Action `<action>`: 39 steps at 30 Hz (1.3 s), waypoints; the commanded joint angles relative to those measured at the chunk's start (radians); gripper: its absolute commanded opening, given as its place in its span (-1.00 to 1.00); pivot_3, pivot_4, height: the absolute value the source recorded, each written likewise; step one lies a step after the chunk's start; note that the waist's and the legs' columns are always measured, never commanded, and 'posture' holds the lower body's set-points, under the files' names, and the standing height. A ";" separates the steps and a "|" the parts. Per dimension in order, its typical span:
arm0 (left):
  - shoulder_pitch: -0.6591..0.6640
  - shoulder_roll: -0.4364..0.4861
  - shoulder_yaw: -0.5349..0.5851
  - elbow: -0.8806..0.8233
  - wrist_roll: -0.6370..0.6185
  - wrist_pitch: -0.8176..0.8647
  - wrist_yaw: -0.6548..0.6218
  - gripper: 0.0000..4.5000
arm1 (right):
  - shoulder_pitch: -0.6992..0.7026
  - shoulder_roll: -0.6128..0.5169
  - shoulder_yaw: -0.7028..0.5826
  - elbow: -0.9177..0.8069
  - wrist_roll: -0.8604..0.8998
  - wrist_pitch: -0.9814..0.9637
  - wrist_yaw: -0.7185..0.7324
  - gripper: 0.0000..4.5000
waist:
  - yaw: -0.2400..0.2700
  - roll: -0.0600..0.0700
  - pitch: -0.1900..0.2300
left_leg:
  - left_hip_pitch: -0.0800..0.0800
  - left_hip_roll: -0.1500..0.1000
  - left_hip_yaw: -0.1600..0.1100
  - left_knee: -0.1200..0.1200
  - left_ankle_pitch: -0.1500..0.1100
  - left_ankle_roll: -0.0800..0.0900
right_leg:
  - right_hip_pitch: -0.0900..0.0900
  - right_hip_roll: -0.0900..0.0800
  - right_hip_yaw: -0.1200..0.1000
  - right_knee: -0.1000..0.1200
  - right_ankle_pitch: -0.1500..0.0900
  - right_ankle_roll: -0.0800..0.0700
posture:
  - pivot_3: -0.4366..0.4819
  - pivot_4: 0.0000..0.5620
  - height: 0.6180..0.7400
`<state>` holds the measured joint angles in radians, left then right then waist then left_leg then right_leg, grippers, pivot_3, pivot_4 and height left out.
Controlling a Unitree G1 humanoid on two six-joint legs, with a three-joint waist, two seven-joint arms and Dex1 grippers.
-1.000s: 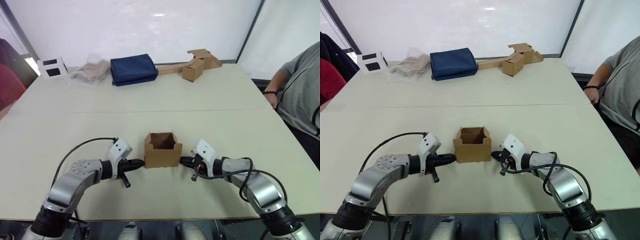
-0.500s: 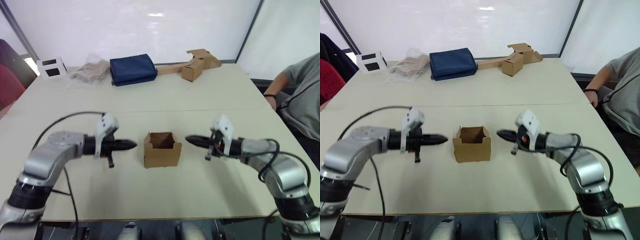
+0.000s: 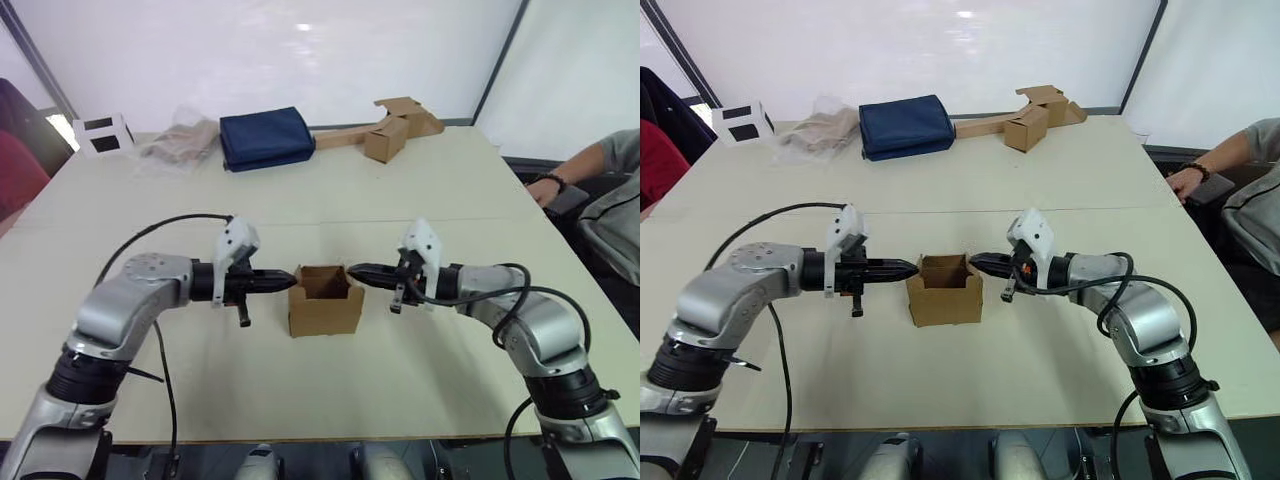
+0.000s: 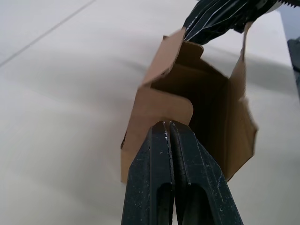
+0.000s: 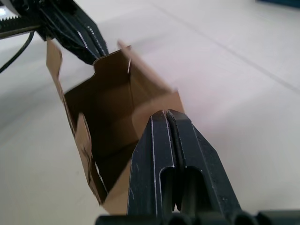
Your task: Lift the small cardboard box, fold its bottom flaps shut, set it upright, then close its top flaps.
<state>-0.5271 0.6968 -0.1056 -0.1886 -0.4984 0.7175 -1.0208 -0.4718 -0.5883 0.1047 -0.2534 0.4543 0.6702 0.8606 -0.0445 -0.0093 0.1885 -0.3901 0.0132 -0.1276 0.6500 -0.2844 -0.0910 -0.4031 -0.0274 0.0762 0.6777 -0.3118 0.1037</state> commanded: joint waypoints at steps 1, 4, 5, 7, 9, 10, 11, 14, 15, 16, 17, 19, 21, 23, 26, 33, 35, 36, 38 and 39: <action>-0.015 -0.014 -0.018 0.002 0.034 -0.049 0.002 -0.96 | -0.010 0.008 0.012 -0.001 -0.004 -0.033 0.023 -1.00 | 0.000 0.000 0.000 | 0.000 0.000 0.000 0.000 0.000 0.000 | 0.000 0.000 0.000 0.000 0.000 0.000 | -0.05 -0.47 1.00; -0.016 -0.030 -0.025 0.014 0.045 -0.061 0.003 -0.96 | -0.013 0.014 0.028 0.013 -0.014 -0.044 0.033 -1.00 | 0.000 0.000 0.000 | 0.000 0.000 0.000 0.000 0.000 0.000 | 0.000 0.000 0.000 0.000 0.000 0.000 | -0.05 -0.47 1.00; -0.016 -0.033 -0.027 0.017 0.049 -0.063 0.003 -0.96 | -0.015 0.017 0.030 0.020 -0.017 -0.047 0.034 -1.00 | 0.000 0.000 0.000 | 0.000 0.000 0.000 0.000 0.000 0.000 | 0.000 0.000 0.000 0.000 0.000 0.000 | -0.05 -0.47 1.00; -0.015 -0.038 -0.030 0.020 0.056 -0.068 0.001 -0.96 | -0.018 0.022 0.034 0.032 -0.024 -0.054 0.035 -1.00 | -0.001 0.000 0.000 | 0.000 0.000 0.000 0.000 0.000 0.000 | 0.000 0.000 0.000 0.000 0.000 0.000 | -0.05 -0.47 1.00; -0.009 -0.043 -0.035 0.025 0.064 -0.077 0.000 -0.96 | -0.023 0.026 0.046 0.042 -0.033 -0.060 0.039 -1.00 | -0.001 0.000 0.000 | 0.000 0.000 0.000 0.000 0.000 0.000 | 0.000 0.000 0.000 0.000 0.000 0.000 | -0.05 -0.47 1.00; -0.008 -0.047 -0.039 0.032 0.070 -0.083 -0.001 -0.96 | -0.027 0.029 0.054 0.051 -0.039 -0.064 0.042 -1.00 | -0.001 0.000 0.000 | 0.000 0.000 0.000 0.000 0.000 0.000 | 0.000 0.000 0.000 0.000 0.000 0.000 | -0.05 -0.47 1.00; -0.005 -0.051 -0.044 0.040 0.078 -0.092 0.000 -0.96 | -0.029 0.031 0.065 0.056 -0.043 -0.066 0.048 -1.00 | -0.001 0.000 0.000 | 0.000 0.000 0.000 0.000 0.000 0.000 | 0.000 0.000 0.000 0.000 0.000 0.000 | -0.05 -0.47 1.00; 0.001 -0.058 -0.054 0.054 0.097 -0.109 -0.001 -0.96 | -0.026 0.026 0.097 0.065 -0.070 -0.076 0.064 -1.00 | -0.001 0.000 0.000 | 0.000 0.000 0.000 0.000 0.000 0.000 | 0.000 0.000 0.000 0.000 0.000 0.000 | -0.05 -0.47 1.00; 0.003 -0.059 -0.054 0.055 0.099 -0.111 -0.002 -0.96 | -0.026 0.023 0.104 0.069 -0.078 -0.080 0.067 -1.00 | -0.001 0.000 0.000 | 0.000 0.000 0.000 0.000 0.000 0.000 | 0.000 0.000 0.000 0.000 0.000 0.000 | -0.05 -0.47 1.00; 0.003 -0.060 -0.054 0.058 0.101 -0.114 -0.003 -0.96 | -0.027 0.020 0.109 0.077 -0.089 -0.086 0.068 -1.00 | -0.001 0.000 0.000 | 0.000 0.000 0.000 0.000 0.000 0.000 | 0.000 0.000 0.000 0.000 0.000 0.000 | -0.05 -0.47 1.00; 0.004 -0.060 -0.054 0.059 0.103 -0.117 -0.004 -0.96 | -0.027 0.019 0.113 0.082 -0.097 -0.091 0.069 -1.00 | 0.000 0.000 0.000 | 0.000 0.000 0.000 0.000 0.000 0.000 | 0.000 0.000 0.000 0.000 0.000 0.000 | -0.05 -0.47 1.00; 0.003 -0.061 -0.052 0.063 0.107 -0.120 -0.006 -0.96 | -0.030 0.021 0.113 0.089 -0.104 -0.099 0.074 -1.00 | -0.001 0.000 0.000 | 0.000 0.000 0.000 0.000 0.000 0.000 | 0.000 0.000 0.000 0.000 0.000 0.000 | -0.05 -0.47 1.00; -0.002 -0.060 -0.044 0.069 0.103 -0.121 -0.008 -0.96 | -0.040 0.028 0.102 0.095 -0.097 -0.099 0.075 -1.00 | -0.001 0.000 0.000 | 0.000 0.000 0.000 0.000 0.000 0.000 | 0.000 0.000 0.000 0.000 0.000 0.000 | -0.05 -0.47 1.00; -0.015 -0.070 0.000 0.066 0.049 -0.082 -0.004 -0.96 | -0.052 0.032 0.078 0.092 -0.077 -0.087 0.075 -1.00 | -0.001 0.000 0.000 | 0.000 0.000 0.000 0.000 0.000 0.000 | 0.000 0.000 0.000 0.000 0.000 0.000 | -0.05 -0.47 1.00; -0.040 -0.067 0.068 0.058 -0.024 -0.026 -0.008 -0.96 | -0.072 0.028 0.015 0.053 0.000 -0.029 0.081 -1.00 | 0.000 0.000 0.000 | 0.000 0.000 0.000 0.000 0.000 0.000 | 0.000 0.000 0.000 0.001 0.000 0.000 | -0.05 -0.47 1.00; -0.117 -0.011 0.150 0.117 -0.102 0.031 -0.057 -0.96 | -0.123 -0.002 -0.141 -0.072 0.191 0.131 0.056 -1.00 | 0.000 0.000 0.000 | 0.000 0.000 0.000 0.000 0.000 0.000 | 0.000 0.000 0.000 0.001 0.000 0.000 | -0.05 -0.47 1.00; -0.129 -0.005 0.141 0.152 -0.080 0.016 -0.061 -0.96 | -0.133 -0.010 -0.165 -0.095 0.218 0.159 0.038 -1.00 | 0.000 0.000 0.000 | 0.000 0.000 0.000 0.000 0.000 0.000 | 0.000 0.000 0.000 0.001 0.000 0.000 | -0.05 -0.47 1.00; -0.133 -0.001 0.119 0.179 -0.042 -0.015 -0.060 -0.96 | -0.132 -0.020 -0.177 -0.122 0.239 0.182 0.032 -1.00 | 0.000 0.000 0.000 | 0.000 0.000 0.000 0.000 0.000 0.000 | 0.000 0.000 0.000 0.001 0.000 0.000 | -0.05 -0.47 1.00; -0.141 0.004 0.077 0.231 0.022 -0.073 -0.063 -0.96 | -0.124 -0.038 -0.183 -0.183 0.285 0.227 0.024 -1.00 | 0.000 0.000 0.000 | 0.000 0.000 0.000 0.000 0.000 0.000 | 0.000 0.000 0.000 0.000 0.000 0.000 | -0.05 -0.47 1.00; -0.149 -0.002 0.047 0.272 0.060 -0.112 -0.068 -0.96 | -0.108 -0.051 -0.168 -0.236 0.311 0.254 0.025 -1.00 | 0.000 0.000 0.000 | 0.000 0.000 0.000 0.000 0.000 0.000 | 0.000 0.000 0.000 0.000 0.000 0.000 | -0.05 -0.47 1.00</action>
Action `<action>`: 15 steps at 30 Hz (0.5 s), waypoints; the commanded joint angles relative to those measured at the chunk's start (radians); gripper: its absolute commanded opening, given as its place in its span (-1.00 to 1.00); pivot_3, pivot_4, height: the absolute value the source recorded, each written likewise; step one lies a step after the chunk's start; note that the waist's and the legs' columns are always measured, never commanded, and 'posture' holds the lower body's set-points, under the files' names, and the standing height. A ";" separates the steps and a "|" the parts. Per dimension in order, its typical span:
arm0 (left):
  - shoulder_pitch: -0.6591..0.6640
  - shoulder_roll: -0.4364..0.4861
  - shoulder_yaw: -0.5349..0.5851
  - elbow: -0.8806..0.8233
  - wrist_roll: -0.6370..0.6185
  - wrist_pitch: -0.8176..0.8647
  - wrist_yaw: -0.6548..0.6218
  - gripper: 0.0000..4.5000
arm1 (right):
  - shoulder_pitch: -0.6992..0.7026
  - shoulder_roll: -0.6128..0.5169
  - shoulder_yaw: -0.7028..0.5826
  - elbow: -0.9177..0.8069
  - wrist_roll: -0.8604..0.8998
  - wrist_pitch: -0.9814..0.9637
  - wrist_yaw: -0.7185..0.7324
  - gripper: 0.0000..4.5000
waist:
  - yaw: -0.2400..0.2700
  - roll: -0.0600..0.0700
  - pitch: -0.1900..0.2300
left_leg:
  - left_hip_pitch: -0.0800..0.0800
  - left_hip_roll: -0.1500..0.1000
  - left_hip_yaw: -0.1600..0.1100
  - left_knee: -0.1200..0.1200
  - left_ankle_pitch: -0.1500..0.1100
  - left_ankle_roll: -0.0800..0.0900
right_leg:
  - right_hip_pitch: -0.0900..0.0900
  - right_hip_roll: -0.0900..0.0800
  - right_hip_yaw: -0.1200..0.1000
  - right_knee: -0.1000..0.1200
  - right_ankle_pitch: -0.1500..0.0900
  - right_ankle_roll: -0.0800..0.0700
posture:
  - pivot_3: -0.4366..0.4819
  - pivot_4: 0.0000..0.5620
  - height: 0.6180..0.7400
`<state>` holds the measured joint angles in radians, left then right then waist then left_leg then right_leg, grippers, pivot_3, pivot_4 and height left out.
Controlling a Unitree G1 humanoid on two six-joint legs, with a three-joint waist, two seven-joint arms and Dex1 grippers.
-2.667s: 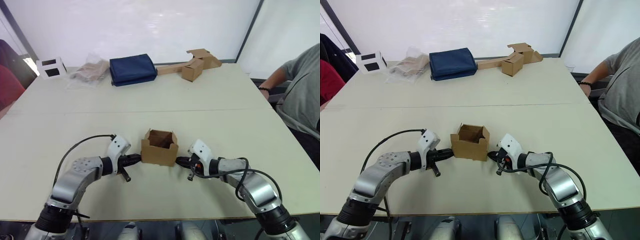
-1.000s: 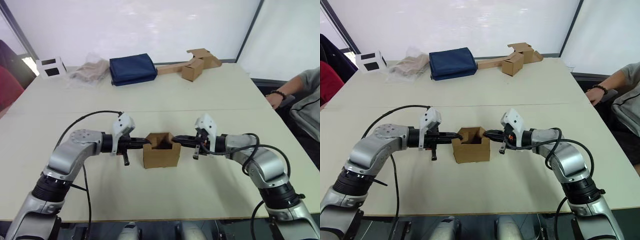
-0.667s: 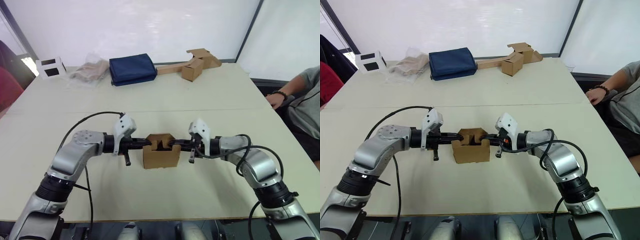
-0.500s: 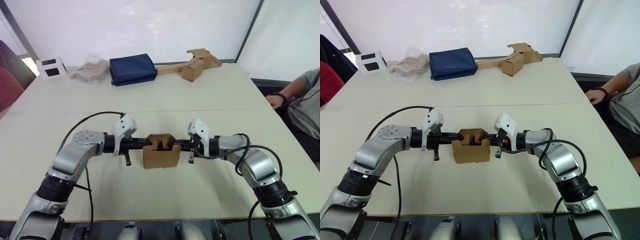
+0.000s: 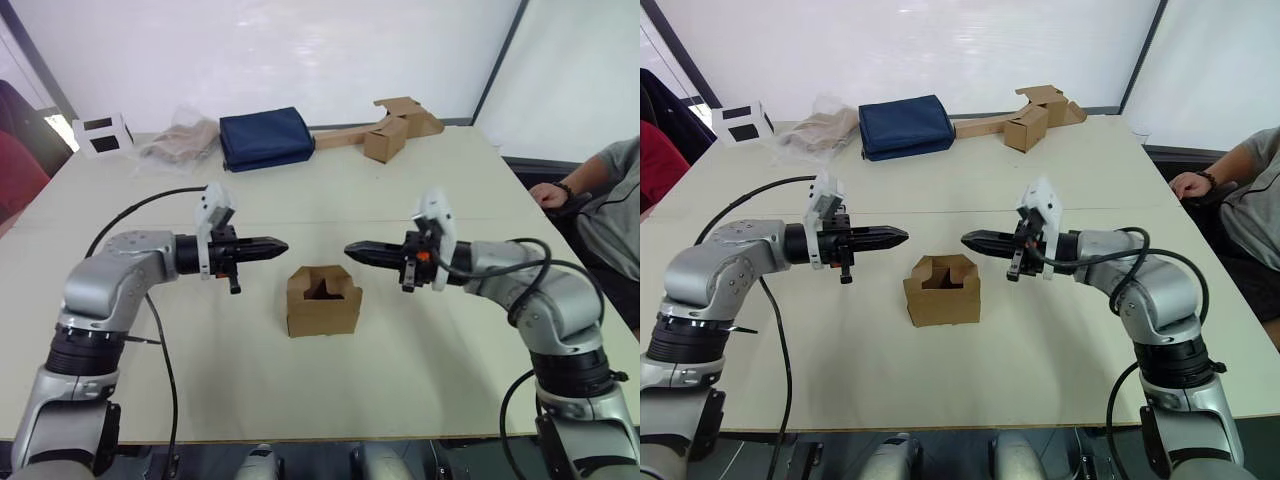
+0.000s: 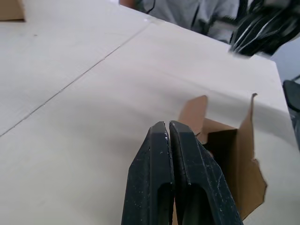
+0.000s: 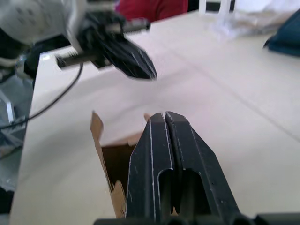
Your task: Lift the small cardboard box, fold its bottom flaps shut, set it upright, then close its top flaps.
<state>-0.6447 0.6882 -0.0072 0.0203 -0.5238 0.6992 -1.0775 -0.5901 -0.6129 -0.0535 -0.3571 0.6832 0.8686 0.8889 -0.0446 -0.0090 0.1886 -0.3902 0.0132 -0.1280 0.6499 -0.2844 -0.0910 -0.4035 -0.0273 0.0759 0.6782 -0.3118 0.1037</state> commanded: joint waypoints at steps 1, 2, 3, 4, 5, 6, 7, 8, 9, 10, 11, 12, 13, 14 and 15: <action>-0.041 -0.005 -0.083 0.108 0.123 -0.131 -0.015 -0.96 | 0.031 -0.039 0.019 -0.182 0.088 0.070 -0.004 -1.00 | 0.002 0.000 0.000 | 0.000 0.000 0.000 0.000 0.000 0.000 | 0.000 0.000 0.000 0.000 0.000 0.000 | -0.05 -0.47 1.00; -0.051 -0.020 -0.110 0.155 0.157 -0.169 -0.016 -0.96 | 0.051 -0.058 0.060 -0.218 0.056 0.061 -0.008 -1.00 | 0.002 0.000 0.000 | 0.000 0.000 0.000 0.000 0.000 0.000 | 0.000 0.000 0.000 0.000 0.000 0.000 | -0.05 -0.47 1.00; -0.062 -0.036 -0.129 0.196 0.181 -0.200 -0.019 -0.96 | 0.064 -0.079 0.107 -0.230 -0.005 0.032 -0.019 -1.00 | 0.002 0.000 0.000 | 0.000 0.000 0.000 0.000 0.000 0.000 | 0.000 0.000 -0.001 0.000 0.000 0.000 | -0.05 -0.47 1.00; -0.073 -0.053 -0.138 0.230 0.192 -0.217 -0.023 -0.96 | 0.075 -0.089 0.137 -0.236 -0.041 0.013 -0.026 -1.00 | 0.002 0.000 0.000 | 0.000 0.000 0.000 0.000 0.000 0.000 | 0.000 0.000 -0.001 0.000 0.000 0.000 | -0.05 -0.47 1.00; -0.083 -0.070 -0.144 0.264 0.200 -0.233 -0.028 -0.96 | 0.081 -0.085 0.146 -0.239 -0.045 0.008 -0.037 -1.00 | 0.001 -0.001 0.000 | 0.000 0.000 0.000 0.000 0.000 0.000 | 0.000 0.000 0.000 0.000 0.000 0.000 | -0.05 -0.47 1.00; -0.091 -0.081 -0.146 0.288 0.207 -0.246 -0.034 -0.96 | 0.085 -0.080 0.149 -0.242 -0.040 0.006 -0.043 -1.00 | 0.001 0.000 0.000 | 0.000 0.000 0.000 0.001 0.000 0.000 | 0.000 0.000 0.000 0.000 0.000 0.000 | -0.05 -0.47 1.00; -0.098 -0.095 -0.149 0.311 0.210 -0.254 -0.044 -0.96 | 0.086 -0.066 0.146 -0.251 -0.022 0.014 -0.054 -1.00 | 0.001 0.000 0.000 | -0.001 -0.001 0.000 0.002 0.000 0.000 | 0.000 0.000 0.000 0.000 0.000 0.000 | -0.05 -0.47 1.00; -0.103 -0.105 -0.151 0.329 0.211 -0.256 -0.053 -0.96 | 0.087 -0.058 0.151 -0.261 -0.017 0.018 -0.063 -1.00 | 0.000 -0.001 0.000 | -0.001 -0.001 0.000 0.002 0.000 0.000 | 0.000 0.000 0.000 0.000 0.000 0.000 | -0.05 -0.47 1.00; -0.105 -0.112 -0.152 0.341 0.212 -0.257 -0.060 -0.96 | 0.089 -0.053 0.155 -0.268 -0.016 0.020 -0.070 -1.00 | -0.001 0.000 0.000 | -0.001 -0.001 0.000 0.001 0.000 0.000 | 0.000 0.000 0.000 0.000 0.000 0.000 | -0.05 -0.47 1.00; -0.105 -0.118 -0.154 0.349 0.210 -0.254 -0.074 -0.96 | 0.092 -0.056 0.176 -0.274 -0.035 0.013 -0.075 -1.00 | -0.002 0.000 0.000 | -0.001 0.000 0.000 0.001 0.000 0.000 | -0.001 0.000 0.000 0.000 0.000 0.000 | -0.05 -0.47 1.00; -0.104 -0.120 -0.155 0.353 0.210 -0.253 -0.085 -0.96 | 0.095 -0.060 0.191 -0.277 -0.050 0.007 -0.077 -1.00 | -0.003 0.000 0.000 | -0.001 0.000 0.000 0.000 0.000 0.000 | -0.001 0.000 0.000 0.000 0.000 0.000 | -0.05 -0.47 1.00; -0.104 -0.122 -0.155 0.356 0.211 -0.253 -0.092 -0.96 | 0.097 -0.063 0.200 -0.278 -0.060 0.003 -0.079 -1.00 | -0.003 0.000 0.000 | -0.001 0.000 0.000 0.000 0.000 0.000 | -0.001 0.000 0.000 0.000 0.000 0.000 | -0.05 -0.47 1.00; -0.103 -0.125 -0.155 0.362 0.212 -0.254 -0.099 -0.96 | 0.098 -0.062 0.210 -0.278 -0.068 -0.001 -0.083 -1.00 | -0.003 0.000 0.000 | -0.001 0.000 0.000 0.000 0.000 0.000 | -0.001 0.000 0.000 0.000 0.000 0.000 | -0.05 -0.47 1.00; -0.102 -0.128 -0.155 0.363 0.213 -0.253 -0.102 -0.96 | 0.101 -0.062 0.212 -0.279 -0.070 -0.005 -0.085 -1.00 | -0.001 0.000 0.000 | -0.001 0.000 0.000 0.000 0.000 0.000 | -0.001 0.000 0.000 0.000 0.000 0.000 | -0.05 -0.47 1.00; -0.100 -0.130 -0.158 0.360 0.214 -0.251 -0.111 -0.96 | 0.099 -0.056 0.220 -0.273 -0.082 -0.013 -0.095 -1.00 | -0.001 0.000 0.000 | -0.001 0.000 0.000 0.000 0.000 0.000 | -0.001 0.000 0.000 0.000 0.000 0.000 | -0.05 -0.47 1.00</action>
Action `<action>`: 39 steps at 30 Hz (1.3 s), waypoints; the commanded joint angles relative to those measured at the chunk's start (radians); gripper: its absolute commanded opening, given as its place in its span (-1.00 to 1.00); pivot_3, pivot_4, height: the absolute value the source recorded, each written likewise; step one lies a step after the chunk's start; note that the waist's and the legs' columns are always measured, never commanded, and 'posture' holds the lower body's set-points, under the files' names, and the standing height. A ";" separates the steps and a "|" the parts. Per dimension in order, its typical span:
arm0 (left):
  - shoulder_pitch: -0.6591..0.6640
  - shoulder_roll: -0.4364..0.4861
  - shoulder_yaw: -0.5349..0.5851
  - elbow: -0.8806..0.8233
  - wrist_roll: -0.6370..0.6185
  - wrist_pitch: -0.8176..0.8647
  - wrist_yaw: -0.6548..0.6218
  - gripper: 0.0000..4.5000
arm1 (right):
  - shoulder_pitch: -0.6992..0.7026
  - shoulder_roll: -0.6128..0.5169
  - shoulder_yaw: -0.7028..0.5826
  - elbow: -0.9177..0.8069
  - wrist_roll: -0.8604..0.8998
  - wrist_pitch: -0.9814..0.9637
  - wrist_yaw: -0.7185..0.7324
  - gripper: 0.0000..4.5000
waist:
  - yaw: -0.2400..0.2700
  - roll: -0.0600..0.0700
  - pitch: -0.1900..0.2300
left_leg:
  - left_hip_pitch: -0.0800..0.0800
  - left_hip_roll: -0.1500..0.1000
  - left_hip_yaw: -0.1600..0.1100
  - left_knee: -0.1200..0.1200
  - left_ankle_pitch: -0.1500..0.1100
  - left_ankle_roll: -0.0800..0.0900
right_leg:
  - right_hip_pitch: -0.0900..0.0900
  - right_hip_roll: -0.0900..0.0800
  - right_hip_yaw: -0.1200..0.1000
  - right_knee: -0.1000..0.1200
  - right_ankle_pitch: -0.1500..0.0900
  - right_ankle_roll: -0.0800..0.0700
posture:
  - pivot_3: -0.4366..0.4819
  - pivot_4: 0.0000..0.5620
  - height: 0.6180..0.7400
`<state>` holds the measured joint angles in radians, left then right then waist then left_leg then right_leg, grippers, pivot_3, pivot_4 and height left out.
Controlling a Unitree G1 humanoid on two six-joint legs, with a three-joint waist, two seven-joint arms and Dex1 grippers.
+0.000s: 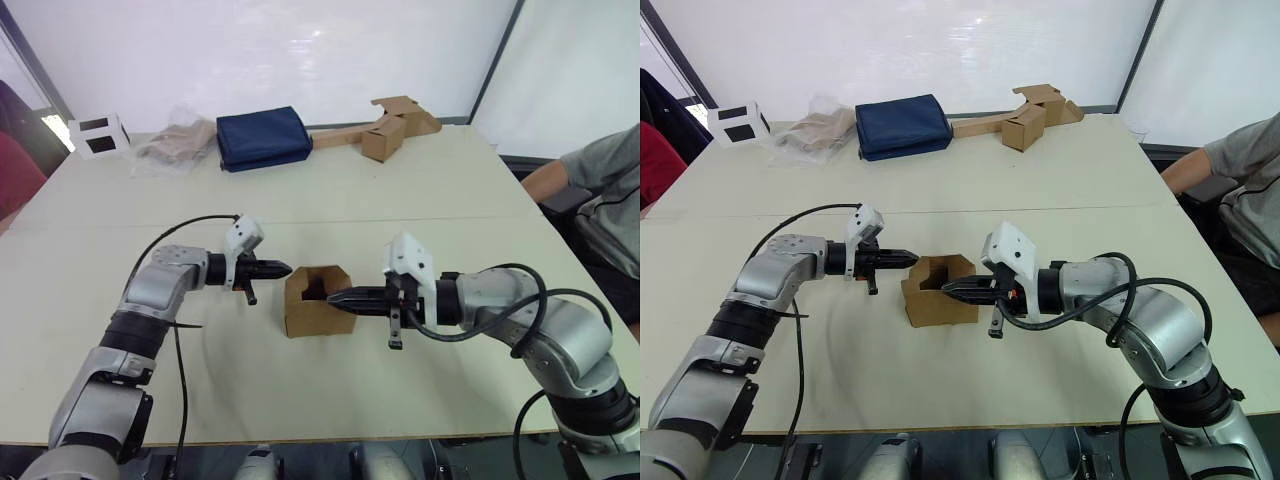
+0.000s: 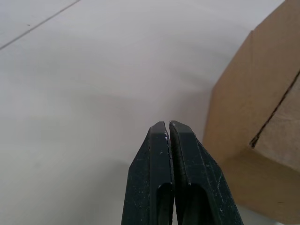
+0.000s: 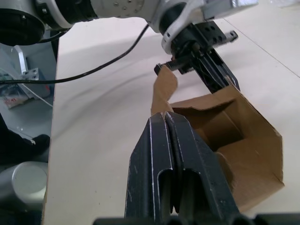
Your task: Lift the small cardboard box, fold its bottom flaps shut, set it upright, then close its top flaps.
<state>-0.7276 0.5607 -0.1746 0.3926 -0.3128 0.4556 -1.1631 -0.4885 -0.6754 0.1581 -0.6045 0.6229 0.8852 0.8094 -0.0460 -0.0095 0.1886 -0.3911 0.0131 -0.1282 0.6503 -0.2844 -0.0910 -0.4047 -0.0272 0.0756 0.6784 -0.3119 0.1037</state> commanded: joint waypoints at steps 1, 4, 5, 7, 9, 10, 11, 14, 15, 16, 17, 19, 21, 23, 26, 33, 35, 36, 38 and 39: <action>-0.015 -0.004 0.008 -0.019 -0.001 0.000 -0.034 -0.96 | -0.005 0.007 0.022 -0.018 -0.039 -0.037 -0.021 -1.00 | 0.001 0.000 0.000 | 0.000 0.000 0.000 0.000 0.000 0.000 | 0.000 0.000 0.000 0.000 0.000 0.000 | -0.05 -0.47 1.00; -0.001 -0.006 0.009 -0.045 -0.008 0.020 -0.045 -0.96 | -0.013 0.016 0.038 -0.010 -0.049 -0.039 -0.028 -1.00 | 0.002 0.000 0.000 | 0.000 0.000 0.000 0.000 0.000 0.000 | 0.000 0.000 0.000 0.000 0.000 0.000 | -0.05 -0.47 1.00; 0.004 -0.006 0.010 -0.053 -0.009 0.025 -0.048 -0.96 | -0.012 0.017 0.041 -0.009 -0.050 -0.039 -0.027 -1.00 | 0.002 0.000 0.000 | 0.000 0.000 0.000 0.000 0.000 0.000 | 0.000 0.000 0.000 0.000 0.000 0.000 | -0.05 -0.47 1.00; 0.015 -0.007 0.010 -0.071 -0.012 0.038 -0.050 -0.96 | -0.010 0.014 0.055 -0.002 -0.064 -0.045 -0.022 -1.00 | 0.001 0.000 0.000 | 0.000 0.000 0.000 0.000 0.000 0.000 | 0.000 0.000 0.000 0.000 0.000 0.000 | -0.05 -0.47 1.00; 0.026 -0.010 0.012 -0.085 -0.011 0.043 -0.047 -0.96 | -0.010 0.011 0.071 0.009 -0.080 -0.054 -0.015 -1.00 | 0.001 0.000 0.000 | 0.000 0.000 0.000 0.000 0.000 0.000 | 0.000 0.000 0.000 0.000 0.000 0.000 | -0.05 -0.47 1.00; 0.029 -0.011 0.014 -0.089 -0.012 0.047 -0.045 -0.96 | -0.011 0.012 0.076 0.016 -0.086 -0.058 -0.013 -1.00 | 0.001 0.000 0.000 | 0.000 0.000 0.000 0.000 0.000 0.000 | 0.000 0.000 0.000 0.000 0.000 0.000 | -0.05 -0.47 1.00; 0.031 -0.013 0.017 -0.093 -0.013 0.051 -0.044 -0.96 | -0.013 0.015 0.080 0.025 -0.091 -0.063 -0.011 -1.00 | 0.001 0.000 0.000 | 0.000 0.000 0.000 0.000 0.000 0.000 | 0.000 0.000 0.000 0.000 0.000 0.000 | -0.05 -0.47 1.00; 0.041 -0.014 0.020 -0.108 -0.016 0.062 -0.041 -0.96 | -0.015 0.023 0.091 0.048 -0.107 -0.081 -0.006 -1.00 | 0.001 0.000 0.000 | 0.000 0.000 0.000 0.000 0.000 0.000 | 0.000 0.000 0.000 0.000 0.000 0.000 | -0.05 -0.47 1.00; 0.045 -0.014 0.020 -0.112 -0.016 0.064 -0.040 -0.96 | -0.014 0.025 0.095 0.054 -0.112 -0.086 -0.003 -1.00 | 0.001 0.000 0.000 | 0.000 0.000 0.000 0.000 0.000 0.000 | 0.000 0.000 0.000 0.000 0.000 0.000 | -0.05 -0.47 1.00; 0.048 -0.014 0.020 -0.116 -0.016 0.065 -0.039 -0.96 | -0.013 0.026 0.097 0.057 -0.115 -0.090 -0.001 -1.00 | 0.001 0.000 0.000 | 0.000 0.000 0.000 0.000 0.000 0.000 | 0.000 0.000 0.000 0.000 0.000 0.000 | -0.05 -0.47 1.00; 0.050 -0.014 0.020 -0.118 -0.016 0.066 -0.039 -0.96 | -0.012 0.027 0.098 0.059 -0.118 -0.092 0.001 -1.00 | 0.001 0.000 0.000 | 0.000 0.000 0.000 0.000 0.000 0.000 | 0.000 0.000 0.000 0.000 0.000 0.000 | -0.05 -0.47 1.00; 0.053 -0.014 0.021 -0.120 -0.015 0.067 -0.037 -0.96 | -0.009 0.028 0.100 0.062 -0.123 -0.098 0.004 -1.00 | 0.001 0.000 0.000 | 0.000 0.000 0.000 0.000 0.000 0.000 | 0.000 0.000 0.000 0.000 0.000 0.000 | -0.05 -0.47 1.00; 0.057 -0.014 0.023 -0.118 -0.015 0.066 -0.036 -0.96 | -0.010 0.034 0.109 0.080 -0.134 -0.110 0.007 -1.00 | 0.002 0.000 0.000 | 0.000 0.000 0.000 0.000 0.000 0.000 | 0.000 0.000 0.000 0.000 0.000 0.000 | -0.05 -0.47 1.00; 0.057 -0.016 0.024 -0.108 -0.012 0.062 -0.033 -0.96 | -0.011 0.040 0.120 0.102 -0.149 -0.123 0.012 -1.00 | 0.002 0.000 0.000 | 0.000 0.000 0.000 0.001 0.000 0.000 | 0.001 0.000 0.000 0.000 0.000 0.000 | -0.05 -0.47 1.00; 0.054 -0.020 0.025 -0.087 -0.007 0.049 -0.030 -0.96 | -0.016 0.043 0.139 0.123 -0.176 -0.138 0.017 -1.00 | 0.001 0.000 0.000 | 0.000 0.000 0.000 0.001 0.000 0.000 | 0.000 0.000 0.000 0.000 0.000 0.000 | -0.05 -0.47 1.00; 0.051 -0.027 0.031 -0.074 -0.006 0.038 -0.021 -0.96 | -0.020 0.071 0.166 0.171 -0.218 -0.157 0.019 -1.00 | 0.001 0.000 0.000 | 0.000 0.000 0.000 0.000 0.000 0.000 | 0.000 0.000 0.000 0.000 0.000 0.000 | -0.05 -0.47 1.00; 0.050 -0.027 0.033 -0.071 -0.004 0.034 -0.016 -0.96 | -0.019 0.079 0.167 0.178 -0.223 -0.157 0.023 -1.00 | 0.001 0.000 0.000 | 0.000 0.000 0.000 0.000 0.000 0.000 | 0.000 0.000 0.000 0.000 0.000 0.000 | -0.05 -0.47 1.00; 0.047 -0.021 0.040 -0.066 0.000 0.027 -0.007 -0.96 | -0.020 0.083 0.168 0.183 -0.227 -0.159 0.025 -1.00 | 0.001 0.000 0.000 | 0.000 0.000 0.000 0.000 0.000 0.000 | 0.000 0.000 0.000 0.000 0.000 0.000 | -0.05 -0.47 1.00; 0.043 -0.003 0.057 -0.063 0.002 0.022 0.004 -0.96 | -0.021 0.088 0.169 0.189 -0.231 -0.160 0.027 -1.00 | 0.001 0.000 0.000 | 0.000 0.000 0.000 0.001 0.000 0.000 | 0.000 0.000 0.000 0.000 0.000 0.000 | -0.05 -0.47 1.00; 0.042 0.005 0.065 -0.064 0.000 0.023 0.007 -0.96 | -0.021 0.090 0.168 0.190 -0.232 -0.160 0.028 -1.00 | 0.001 0.000 0.000 | 0.000 0.000 0.000 0.001 0.000 0.000 | 0.000 0.000 0.000 0.000 0.000 0.000 | -0.05 -0.47 1.00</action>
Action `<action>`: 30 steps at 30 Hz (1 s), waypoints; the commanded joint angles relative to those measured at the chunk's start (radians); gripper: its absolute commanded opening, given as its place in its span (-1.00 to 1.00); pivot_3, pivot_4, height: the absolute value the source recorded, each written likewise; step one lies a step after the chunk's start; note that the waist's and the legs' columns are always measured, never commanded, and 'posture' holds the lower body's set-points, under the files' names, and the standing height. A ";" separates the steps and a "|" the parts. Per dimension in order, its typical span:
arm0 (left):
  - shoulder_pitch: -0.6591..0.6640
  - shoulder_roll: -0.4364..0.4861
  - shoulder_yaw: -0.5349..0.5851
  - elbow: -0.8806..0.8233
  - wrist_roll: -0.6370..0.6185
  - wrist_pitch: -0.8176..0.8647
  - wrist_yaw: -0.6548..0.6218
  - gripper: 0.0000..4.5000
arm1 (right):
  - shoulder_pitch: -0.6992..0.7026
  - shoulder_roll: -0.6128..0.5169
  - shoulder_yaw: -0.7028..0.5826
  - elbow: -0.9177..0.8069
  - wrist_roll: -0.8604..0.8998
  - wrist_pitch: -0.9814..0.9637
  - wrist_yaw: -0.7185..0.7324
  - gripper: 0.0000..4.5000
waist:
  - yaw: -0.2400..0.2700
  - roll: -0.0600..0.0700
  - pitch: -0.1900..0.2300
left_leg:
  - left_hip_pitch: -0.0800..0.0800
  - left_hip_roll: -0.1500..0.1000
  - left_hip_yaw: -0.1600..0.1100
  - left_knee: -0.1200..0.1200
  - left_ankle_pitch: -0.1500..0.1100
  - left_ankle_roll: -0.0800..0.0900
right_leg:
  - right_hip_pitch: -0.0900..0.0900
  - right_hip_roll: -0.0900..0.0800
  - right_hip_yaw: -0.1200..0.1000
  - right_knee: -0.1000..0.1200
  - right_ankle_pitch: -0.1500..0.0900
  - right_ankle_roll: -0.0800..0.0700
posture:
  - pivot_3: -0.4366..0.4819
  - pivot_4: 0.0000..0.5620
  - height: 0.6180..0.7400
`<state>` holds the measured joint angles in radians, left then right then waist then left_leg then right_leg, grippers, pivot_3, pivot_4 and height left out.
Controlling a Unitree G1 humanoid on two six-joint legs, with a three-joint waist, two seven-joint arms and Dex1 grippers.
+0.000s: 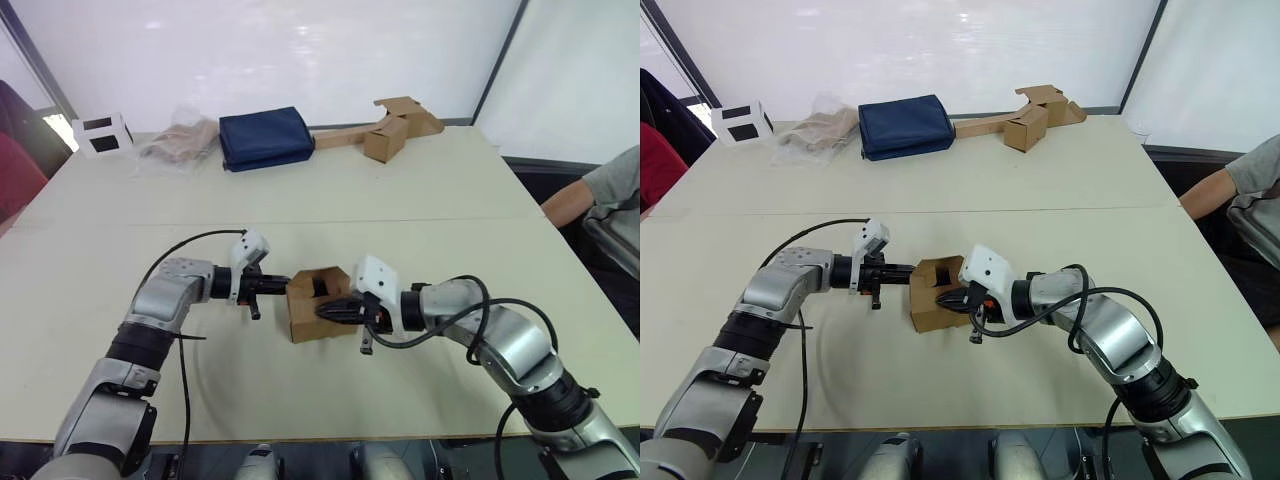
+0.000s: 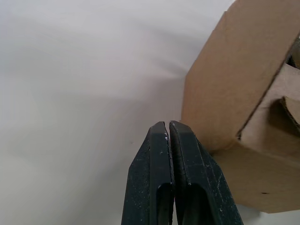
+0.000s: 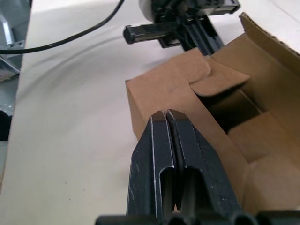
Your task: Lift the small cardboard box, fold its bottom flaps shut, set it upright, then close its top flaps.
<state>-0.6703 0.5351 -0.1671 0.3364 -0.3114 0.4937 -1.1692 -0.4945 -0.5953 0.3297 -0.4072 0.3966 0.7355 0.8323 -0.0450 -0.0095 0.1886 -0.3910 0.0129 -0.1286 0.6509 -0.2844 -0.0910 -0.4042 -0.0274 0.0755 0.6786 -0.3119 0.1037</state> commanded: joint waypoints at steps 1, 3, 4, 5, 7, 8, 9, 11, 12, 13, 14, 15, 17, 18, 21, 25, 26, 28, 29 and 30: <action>-0.015 0.050 0.089 -0.034 -0.036 0.021 0.006 -0.96 | -0.015 0.012 -0.007 -0.006 -0.005 -0.011 0.005 -1.00 | -0.001 0.000 0.000 | 0.000 0.000 0.000 0.000 0.000 0.000 | 0.000 0.000 0.000 0.000 0.000 0.000 | -0.05 -0.47 1.00; 0.011 0.104 0.153 -0.132 -0.144 0.147 -0.046 -0.96 | -0.016 0.019 -0.013 -0.003 -0.003 -0.011 0.005 -1.00 | -0.007 0.000 0.000 | 0.000 0.000 0.000 0.000 0.000 0.000 | 0.000 0.000 0.000 0.000 0.000 0.000 | -0.05 -0.47 1.00; 0.038 0.137 0.171 -0.191 -0.190 0.200 -0.075 -0.96 | -0.017 0.022 -0.015 -0.001 -0.002 -0.011 0.005 -1.00 | -0.012 0.000 0.000 | 0.000 0.000 0.000 -0.001 0.000 0.000 | -0.001 0.001 0.000 0.000 0.000 0.000 | -0.05 -0.47 1.00; 0.068 0.169 0.181 -0.245 -0.225 0.244 -0.098 -0.96 | -0.018 0.022 -0.016 0.001 -0.002 -0.013 0.007 -1.00 | -0.016 0.000 0.000 | 0.000 0.000 0.000 -0.001 0.000 0.000 | -0.001 0.000 0.000 0.001 0.000 0.000 | -0.05 -0.47 1.00; 0.115 0.210 0.198 -0.330 -0.278 0.307 -0.113 -0.96 | -0.018 0.021 -0.017 0.004 -0.004 -0.016 0.012 -1.00 | -0.023 0.000 0.000 | 0.000 0.001 -0.001 -0.002 0.000 0.000 | -0.001 0.000 0.000 0.001 0.000 0.000 | -0.05 -0.47 1.00; 0.132 0.215 0.215 -0.375 -0.317 0.349 -0.100 -0.96 | -0.019 0.022 -0.017 0.009 -0.005 -0.019 0.014 -1.00 | -0.021 0.000 0.000 | 0.000 0.000 0.000 -0.002 0.000 0.000 | -0.001 0.000 0.000 0.000 0.000 0.000 | -0.05 -0.47 1.00; 0.143 0.216 0.229 -0.406 -0.345 0.380 -0.087 -0.96 | -0.020 0.023 -0.018 0.013 -0.006 -0.021 0.015 -1.00 | -0.018 0.000 0.000 | 0.000 0.000 -0.001 -0.001 0.000 0.000 | 0.000 0.000 0.000 0.000 0.000 0.000 | -0.05 -0.47 1.00; 0.159 0.211 0.244 -0.462 -0.393 0.435 -0.057 -0.96 | -0.023 0.026 -0.017 0.020 -0.008 -0.024 0.017 -1.00 | -0.012 0.000 0.000 | 0.000 0.000 -0.001 0.000 0.000 0.000 | 0.001 0.000 -0.001 0.001 0.000 0.000 | -0.05 -0.47 1.00; 0.177 0.206 0.236 -0.496 -0.404 0.445 -0.045 -0.96 | -0.026 0.029 -0.016 0.025 -0.009 -0.027 0.019 -1.00 | -0.011 0.000 0.000 | 0.000 0.000 -0.001 0.000 0.000 0.000 | 0.001 0.000 -0.001 0.001 0.000 0.000 | -0.05 -0.47 1.00; 0.189 0.202 0.229 -0.520 -0.413 0.452 -0.036 -0.96 | -0.029 0.032 -0.015 0.029 -0.010 -0.029 0.020 -1.00 | -0.011 0.000 0.000 | 0.000 0.000 -0.002 0.000 0.000 0.000 | 0.001 0.000 -0.001 0.001 0.000 0.000 | -0.05 -0.47 1.00; 0.206 0.185 0.205 -0.537 -0.402 0.439 -0.017 -0.96 | -0.032 0.034 -0.013 0.032 -0.011 -0.033 0.024 -1.00 | -0.011 0.000 0.000 | 0.000 0.000 -0.001 0.000 0.000 0.000 | 0.001 0.000 -0.001 0.001 0.000 0.000 | -0.05 -0.47 1.00; 0.215 0.164 0.183 -0.543 -0.389 0.428 0.003 -0.96 | -0.035 0.035 -0.012 0.033 -0.011 -0.034 0.029 -1.00 | -0.011 0.000 0.000 | 0.000 0.000 -0.001 0.000 0.000 0.000 | 0.001 0.000 -0.001 0.001 0.000 0.000 | -0.05 -0.47 1.00; 0.222 0.139 0.158 -0.541 -0.372 0.411 0.029 -0.96 | -0.039 0.036 -0.013 0.034 -0.010 -0.034 0.033 -1.00 | -0.009 0.000 0.000 | 0.001 0.000 -0.001 0.000 0.000 0.000 | 0.001 0.000 -0.001 0.000 0.000 0.000 | -0.05 -0.47 1.00; 0.222 0.130 0.155 -0.536 -0.373 0.412 0.036 -0.96 | -0.040 0.036 -0.015 0.032 -0.007 -0.032 0.036 -1.00 | -0.009 0.000 0.000 | 0.001 0.000 -0.001 0.000 0.000 0.000 | 0.001 0.000 -0.001 0.000 0.000 0.000 | -0.05 -0.47 1.00; 0.235 0.131 0.135 -0.518 -0.367 0.401 0.024 -0.96 | -0.043 0.037 -0.025 0.025 0.006 -0.024 0.044 -1.00 | -0.007 0.000 0.000 | 0.001 0.000 -0.001 0.000 0.000 0.000 | 0.001 0.000 -0.001 0.001 0.000 0.000 | -0.05 -0.47 1.00; 0.245 0.143 0.110 -0.500 -0.342 0.367 0.008 -0.96 | -0.047 0.035 -0.031 0.022 0.007 -0.021 0.048 -1.00 | -0.007 0.000 0.000 | 0.001 0.000 -0.001 -0.001 0.000 0.000 | 0.000 0.000 0.000 0.001 0.000 0.000 | -0.05 -0.47 1.00; 0.239 0.135 0.113 -0.487 -0.341 0.362 0.015 -0.96 | -0.048 0.035 -0.046 0.013 0.024 -0.016 0.053 -1.00 | -0.005 0.000 0.000 | 0.001 0.000 -0.001 -0.001 0.000 0.000 | 0.000 0.000 0.000 0.001 0.000 0.000 | -0.05 -0.47 1.00; 0.232 0.125 0.113 -0.474 -0.340 0.354 0.022 -0.96 | -0.061 0.066 -0.136 -0.011 0.138 0.030 0.056 -1.00 | -0.001 0.000 0.000 | 0.001 0.000 -0.001 -0.001 0.000 0.000 | 0.000 0.000 0.000 0.000 0.000 0.000 | -0.05 -0.47 1.00; 0.231 0.123 0.111 -0.471 -0.339 0.350 0.023 -0.96 | -0.081 0.093 -0.195 -0.014 0.207 0.052 0.043 -1.00 | 0.000 0.000 0.000 | 0.001 0.000 -0.001 -0.001 0.000 0.000 | 0.001 0.000 0.000 0.000 0.000 0.000 | -0.05 -0.47 1.00; 0.233 0.122 0.109 -0.472 -0.340 0.349 0.023 -0.96 | -0.109 0.121 -0.248 -0.003 0.244 0.058 0.017 -1.00 | 0.000 0.000 0.000 | 0.001 0.000 -0.001 0.000 0.000 0.000 | 0.001 0.000 0.000 0.001 0.000 0.000 | -0.05 -0.47 1.00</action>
<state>-0.4303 0.6580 -0.0581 -0.1272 -0.6530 0.8562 -1.1496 -0.5494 -0.5019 0.1851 -0.3698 0.5511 0.7869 0.8726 -0.0450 -0.0093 0.1885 -0.3904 0.0132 -0.1296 0.6504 -0.2843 -0.0912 -0.4036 -0.0274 0.0750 0.6792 -0.3121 0.1034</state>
